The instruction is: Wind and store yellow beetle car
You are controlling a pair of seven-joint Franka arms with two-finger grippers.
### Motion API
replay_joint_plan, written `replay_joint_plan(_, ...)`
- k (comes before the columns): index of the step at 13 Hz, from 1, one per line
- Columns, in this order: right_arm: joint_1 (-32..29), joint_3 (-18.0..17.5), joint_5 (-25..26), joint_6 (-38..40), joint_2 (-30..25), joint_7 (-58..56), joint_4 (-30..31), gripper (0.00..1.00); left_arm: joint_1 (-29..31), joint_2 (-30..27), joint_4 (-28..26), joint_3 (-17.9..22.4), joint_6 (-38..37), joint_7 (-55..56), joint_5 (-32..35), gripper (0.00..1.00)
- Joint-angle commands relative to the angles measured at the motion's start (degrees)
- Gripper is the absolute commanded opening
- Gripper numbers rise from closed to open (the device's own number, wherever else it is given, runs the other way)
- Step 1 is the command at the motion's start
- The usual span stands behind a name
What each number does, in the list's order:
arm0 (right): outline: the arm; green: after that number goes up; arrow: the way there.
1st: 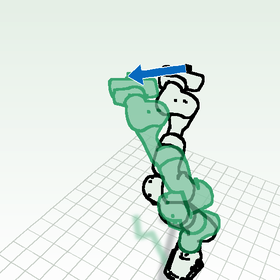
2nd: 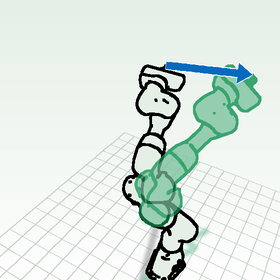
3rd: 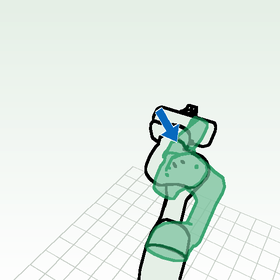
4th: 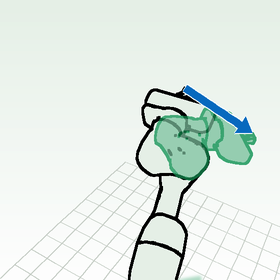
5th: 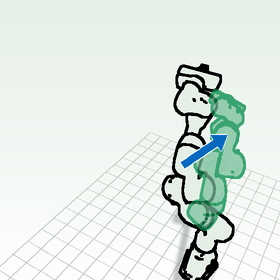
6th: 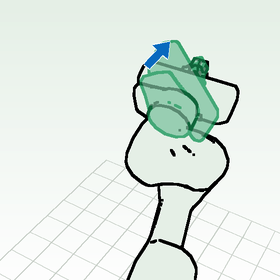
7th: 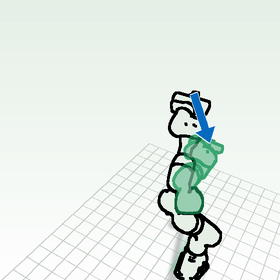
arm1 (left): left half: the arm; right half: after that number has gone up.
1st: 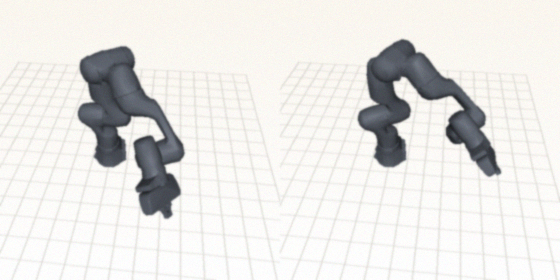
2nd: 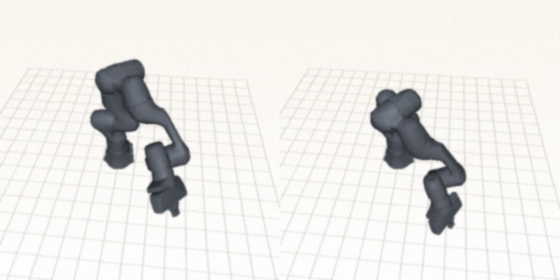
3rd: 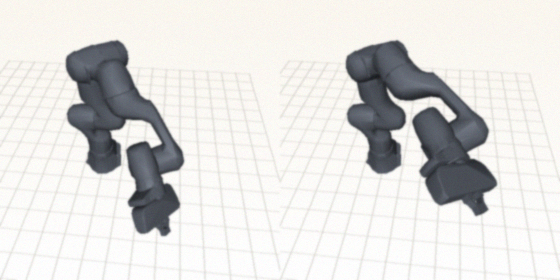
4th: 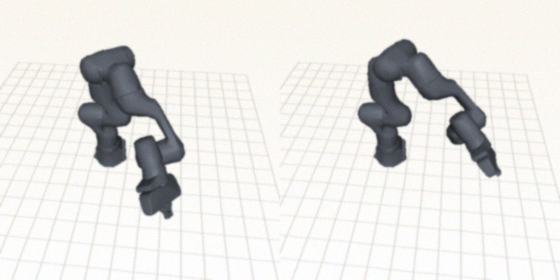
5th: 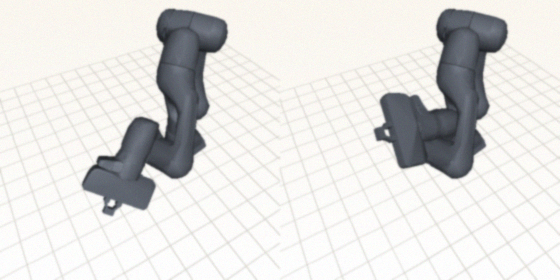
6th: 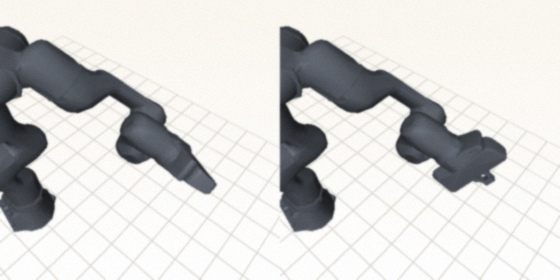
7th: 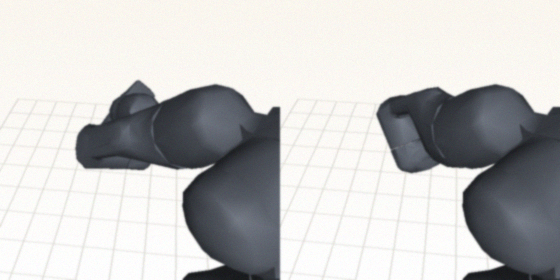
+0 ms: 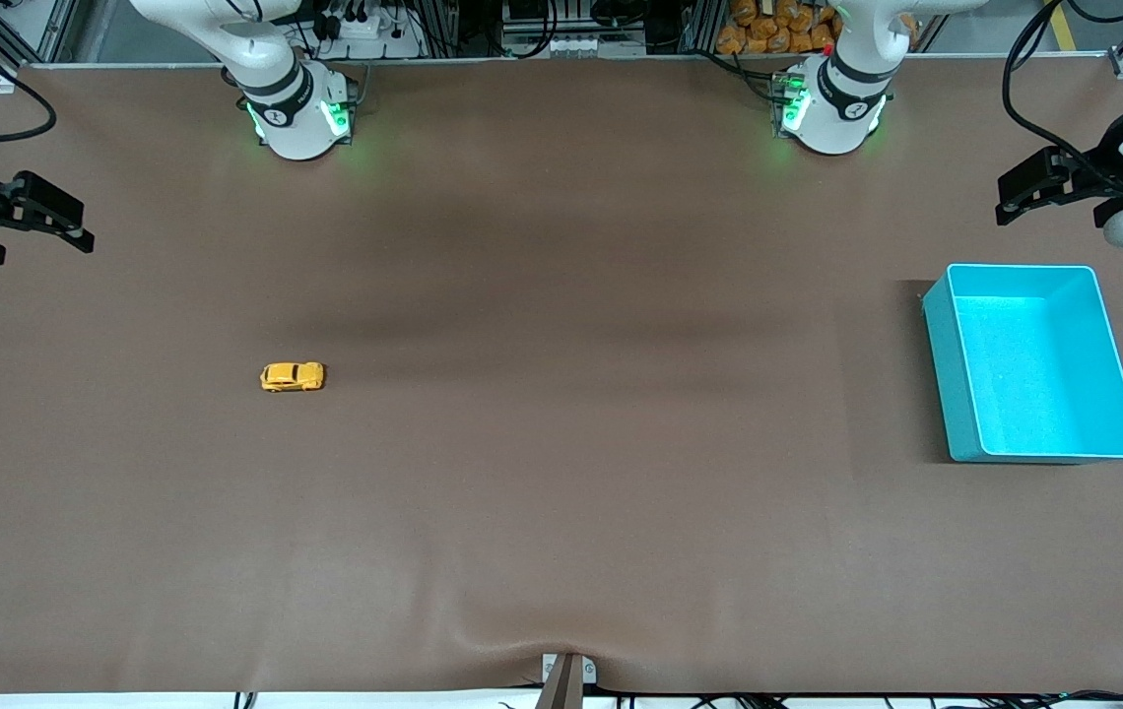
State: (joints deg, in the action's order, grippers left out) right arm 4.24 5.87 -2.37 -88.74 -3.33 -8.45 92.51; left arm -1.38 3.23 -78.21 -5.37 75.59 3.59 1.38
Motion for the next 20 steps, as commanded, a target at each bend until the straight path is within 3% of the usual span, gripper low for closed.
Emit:
replay_joint_plan(1, -0.5, -0.1, -1.6, 0.1, -1.1, 0.8, 1.2, 1.00, 0.2, -0.1, 0.1, -0.1, -0.3, -1.2, -0.1, 1.00)
replay_joint_plan(10, -0.4, -0.5, -1.1, 0.8, -0.6, 0.7, 0.9, 1.00, 0.1, -0.1, 0.1, -0.1, -0.3, -0.9, -0.8, 1.00)
replay_joint_plan(12, -0.4, -2.3, -1.1, 0.1, 0.9, -1.2, 1.2, 1.00, 0.2, -0.1, 0.1, -0.1, -0.3, -0.2, -0.2, 1.00)
replay_joint_plan(16, 0.2, -5.0, -0.9, -9.7, 3.9, -9.1, 7.9, 1.00, 0.5, -0.1, 0.1, 0.1, -0.1, -0.1, -0.1, 1.00)
replay_joint_plan(20, 0.2, -5.3, -0.8, -22.1, 6.3, -25.8, 16.6, 1.00, 0.7, -0.2, 0.1, 0.4, -0.2, -0.3, -0.2, 1.00)
